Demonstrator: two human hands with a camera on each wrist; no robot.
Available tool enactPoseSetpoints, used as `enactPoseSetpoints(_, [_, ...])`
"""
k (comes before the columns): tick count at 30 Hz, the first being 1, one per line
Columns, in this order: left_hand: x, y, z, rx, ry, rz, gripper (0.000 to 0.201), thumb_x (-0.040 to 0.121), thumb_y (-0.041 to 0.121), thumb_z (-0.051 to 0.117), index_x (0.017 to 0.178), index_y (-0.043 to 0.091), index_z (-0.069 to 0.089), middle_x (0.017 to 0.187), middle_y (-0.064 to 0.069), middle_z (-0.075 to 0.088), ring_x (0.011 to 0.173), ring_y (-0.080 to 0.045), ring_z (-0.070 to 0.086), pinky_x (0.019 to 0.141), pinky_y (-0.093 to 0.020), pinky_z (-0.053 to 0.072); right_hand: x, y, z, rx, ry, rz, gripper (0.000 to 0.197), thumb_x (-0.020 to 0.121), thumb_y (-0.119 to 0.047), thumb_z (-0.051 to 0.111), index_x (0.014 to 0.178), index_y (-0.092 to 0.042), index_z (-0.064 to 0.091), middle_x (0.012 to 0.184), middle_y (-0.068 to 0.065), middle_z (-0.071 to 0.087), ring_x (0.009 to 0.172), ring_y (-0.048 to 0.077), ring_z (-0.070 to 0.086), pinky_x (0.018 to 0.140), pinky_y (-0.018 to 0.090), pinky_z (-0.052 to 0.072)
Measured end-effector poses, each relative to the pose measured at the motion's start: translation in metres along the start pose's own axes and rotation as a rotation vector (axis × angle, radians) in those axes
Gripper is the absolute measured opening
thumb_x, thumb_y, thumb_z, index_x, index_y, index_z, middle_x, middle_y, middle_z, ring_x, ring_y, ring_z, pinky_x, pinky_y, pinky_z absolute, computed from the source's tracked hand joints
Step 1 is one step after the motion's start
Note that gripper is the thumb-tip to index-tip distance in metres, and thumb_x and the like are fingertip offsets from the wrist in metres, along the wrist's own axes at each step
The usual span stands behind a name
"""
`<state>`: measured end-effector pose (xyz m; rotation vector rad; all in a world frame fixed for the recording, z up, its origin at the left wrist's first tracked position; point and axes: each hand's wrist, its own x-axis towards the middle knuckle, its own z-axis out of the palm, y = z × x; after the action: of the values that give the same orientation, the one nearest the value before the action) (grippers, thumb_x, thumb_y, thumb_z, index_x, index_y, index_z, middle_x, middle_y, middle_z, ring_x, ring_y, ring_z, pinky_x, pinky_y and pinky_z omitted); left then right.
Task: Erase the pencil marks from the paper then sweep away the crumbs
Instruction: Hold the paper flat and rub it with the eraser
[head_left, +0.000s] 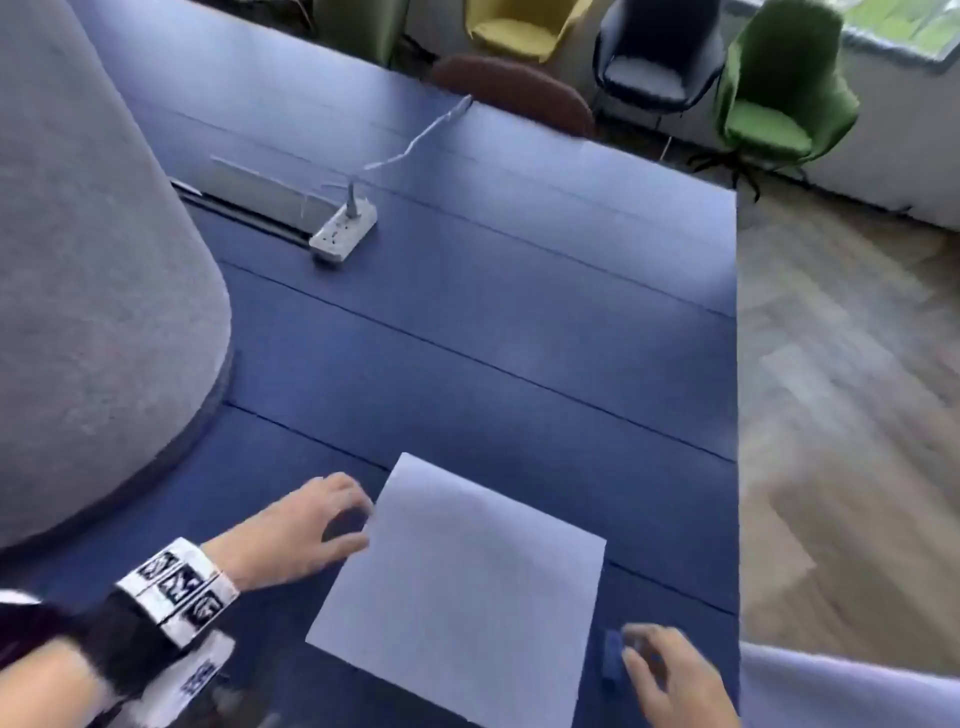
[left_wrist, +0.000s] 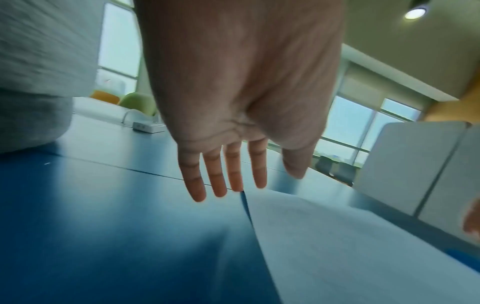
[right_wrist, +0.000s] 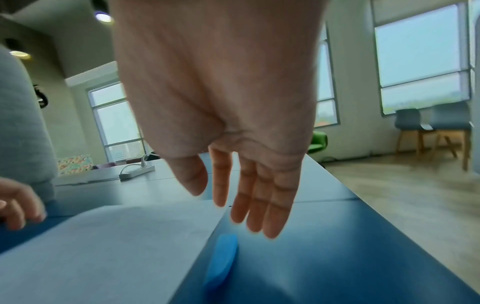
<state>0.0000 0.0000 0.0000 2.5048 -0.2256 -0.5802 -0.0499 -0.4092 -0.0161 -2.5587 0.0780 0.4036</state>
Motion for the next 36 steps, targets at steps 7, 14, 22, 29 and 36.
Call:
enactPoseSetpoints(7, [0.027,-0.026,0.025,0.298,-0.120,0.185,0.094,0.084,0.062,0.061,0.154,0.042,0.003,0.156,0.027,-0.025,0.142,0.003,0.003,0.114,-0.029,0.013,0.030,0.014,0.003,-0.096,0.015,0.073,0.050,0.077,-0.027,0.077,0.122,-0.015,0.061,0.116,-0.004,0.058,0.113,0.019,0.054,0.097,0.037,0.046])
enactPoseSetpoints(14, [0.040,-0.024,0.031,0.633,-0.156,0.135,0.113,0.065,0.092,0.040,0.152,0.043,-0.013,0.153,0.033,-0.021,0.135,-0.004,0.010,0.092,-0.033,0.029,0.018,0.036,0.012,0.023,0.097,0.053,0.034,0.066,-0.035,0.083,0.093,-0.021,0.069,0.124,-0.018,0.057,0.103,0.011,0.060,0.092,0.026,0.047])
enactPoseSetpoints(22, [0.040,-0.014,0.035,0.631,-0.185,0.063,0.110,0.072,0.078,0.060,0.154,0.040,-0.003,0.156,0.030,-0.012,0.132,-0.010,0.012,0.101,-0.040,0.033,0.011,0.033,0.028,-0.104,0.123,0.017,0.024,0.071,-0.028,0.081,0.062,-0.016,0.062,0.139,-0.005,0.052,0.097,0.013,0.058,0.079,0.024,0.036])
enactPoseSetpoints(29, [0.037,-0.010,0.038,0.602,-0.204,0.068,0.111,0.063,0.081,0.065,0.151,0.047,0.005,0.159,0.027,-0.006,0.137,-0.012,0.009,0.108,-0.053,0.029,0.008,0.019,0.031,-0.055,0.208,0.015,0.017,0.070,-0.017,0.072,0.061,-0.007,0.062,0.084,0.001,0.063,0.086,0.020,0.062,0.063,0.023,0.041])
enactPoseSetpoints(36, [0.038,-0.014,0.036,0.634,-0.185,0.101,0.116,0.063,0.083,0.063,0.154,0.042,0.004,0.161,0.023,-0.004,0.130,-0.015,0.018,0.100,-0.050,0.035,0.019,-0.070,0.045,0.048,0.185,-0.183,0.011,0.072,-0.015,0.074,0.069,-0.012,0.063,0.066,0.000,0.066,0.062,0.016,0.063,0.057,0.030,0.053])
